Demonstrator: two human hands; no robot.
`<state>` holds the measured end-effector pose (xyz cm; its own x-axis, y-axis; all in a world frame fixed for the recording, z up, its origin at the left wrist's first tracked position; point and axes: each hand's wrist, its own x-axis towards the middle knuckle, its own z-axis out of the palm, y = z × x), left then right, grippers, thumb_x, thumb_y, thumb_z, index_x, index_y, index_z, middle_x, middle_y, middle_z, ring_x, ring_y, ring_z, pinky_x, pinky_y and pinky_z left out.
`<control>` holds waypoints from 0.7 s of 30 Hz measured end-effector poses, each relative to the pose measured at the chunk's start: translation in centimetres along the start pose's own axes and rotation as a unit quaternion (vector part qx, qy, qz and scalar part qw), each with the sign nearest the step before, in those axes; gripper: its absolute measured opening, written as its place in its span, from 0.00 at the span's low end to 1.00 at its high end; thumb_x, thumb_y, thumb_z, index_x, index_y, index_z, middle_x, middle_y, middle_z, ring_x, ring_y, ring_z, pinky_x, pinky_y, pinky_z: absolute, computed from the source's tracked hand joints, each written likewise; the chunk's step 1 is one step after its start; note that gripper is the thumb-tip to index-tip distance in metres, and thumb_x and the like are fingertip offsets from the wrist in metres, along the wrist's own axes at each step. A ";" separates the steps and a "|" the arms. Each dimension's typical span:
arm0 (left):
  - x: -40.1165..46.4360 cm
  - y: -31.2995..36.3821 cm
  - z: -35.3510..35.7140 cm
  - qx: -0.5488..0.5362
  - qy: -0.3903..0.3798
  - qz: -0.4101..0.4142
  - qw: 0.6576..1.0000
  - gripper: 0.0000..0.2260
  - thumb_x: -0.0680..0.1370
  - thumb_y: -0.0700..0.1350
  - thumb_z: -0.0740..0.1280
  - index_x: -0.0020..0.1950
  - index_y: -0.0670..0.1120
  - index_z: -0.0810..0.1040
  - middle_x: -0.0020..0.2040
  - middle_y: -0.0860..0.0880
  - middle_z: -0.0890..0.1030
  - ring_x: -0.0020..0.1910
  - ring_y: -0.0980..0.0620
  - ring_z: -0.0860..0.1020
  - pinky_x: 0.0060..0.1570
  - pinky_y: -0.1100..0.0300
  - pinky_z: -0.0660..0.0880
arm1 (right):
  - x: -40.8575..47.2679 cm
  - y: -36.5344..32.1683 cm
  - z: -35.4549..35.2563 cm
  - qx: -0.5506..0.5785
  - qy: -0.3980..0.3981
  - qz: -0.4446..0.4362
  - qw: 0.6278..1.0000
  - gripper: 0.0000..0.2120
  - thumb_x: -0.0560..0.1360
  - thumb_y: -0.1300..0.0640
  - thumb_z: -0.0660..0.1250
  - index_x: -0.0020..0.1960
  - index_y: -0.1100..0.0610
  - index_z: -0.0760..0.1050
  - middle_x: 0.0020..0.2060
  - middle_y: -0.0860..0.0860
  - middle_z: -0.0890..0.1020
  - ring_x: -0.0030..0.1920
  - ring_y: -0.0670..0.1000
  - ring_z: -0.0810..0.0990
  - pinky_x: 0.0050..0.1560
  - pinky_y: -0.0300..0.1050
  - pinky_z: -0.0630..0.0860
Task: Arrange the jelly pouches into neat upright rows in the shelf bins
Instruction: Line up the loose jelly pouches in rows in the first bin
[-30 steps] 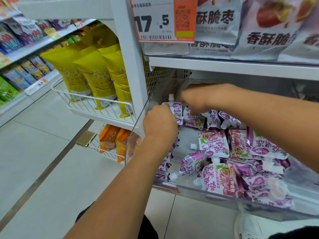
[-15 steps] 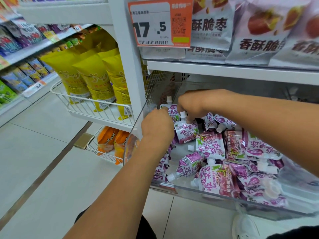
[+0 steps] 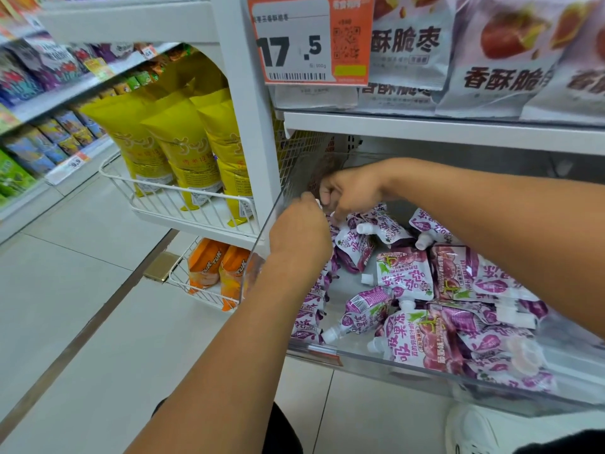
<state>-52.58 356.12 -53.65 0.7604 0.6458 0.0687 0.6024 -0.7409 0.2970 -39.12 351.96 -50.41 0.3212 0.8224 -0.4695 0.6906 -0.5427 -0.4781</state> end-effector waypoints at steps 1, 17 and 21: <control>0.0 0.0 0.0 -0.021 0.011 0.001 1.000 0.18 0.76 0.40 0.69 0.63 0.42 0.66 0.61 0.42 0.74 0.58 0.42 0.75 0.42 0.56 0.65 | -0.1 0.1 0.0 -0.011 -0.007 -0.006 1.000 0.17 0.71 0.64 0.75 0.51 0.53 0.70 0.47 0.53 0.79 0.46 0.54 0.76 0.48 0.52 0.75; 0.3 -0.1 0.3 0.042 -0.006 0.031 0.999 0.10 0.78 0.39 0.66 0.60 0.43 0.74 0.53 0.42 0.80 0.52 0.42 0.78 0.39 0.55 0.67 | -8.3 1.5 -0.4 -0.176 0.270 -0.031 0.946 0.12 0.80 0.55 0.63 0.39 0.53 0.66 0.34 0.51 0.73 0.33 0.48 0.70 0.30 0.44 0.64; 0.2 0.0 0.2 0.030 -0.009 0.022 0.999 0.08 0.78 0.40 0.66 0.58 0.43 0.74 0.53 0.42 0.80 0.52 0.42 0.78 0.39 0.55 0.66 | -6.3 0.7 1.0 -0.177 0.318 -0.072 0.929 0.10 0.82 0.58 0.58 0.43 0.55 0.62 0.33 0.53 0.73 0.31 0.51 0.72 0.31 0.49 0.70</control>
<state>-52.36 356.24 -53.85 0.7908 0.6088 0.0636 0.5806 -0.7790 0.2368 -41.26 346.24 -48.54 0.4489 0.8778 0.1670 0.8897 -0.4219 -0.1742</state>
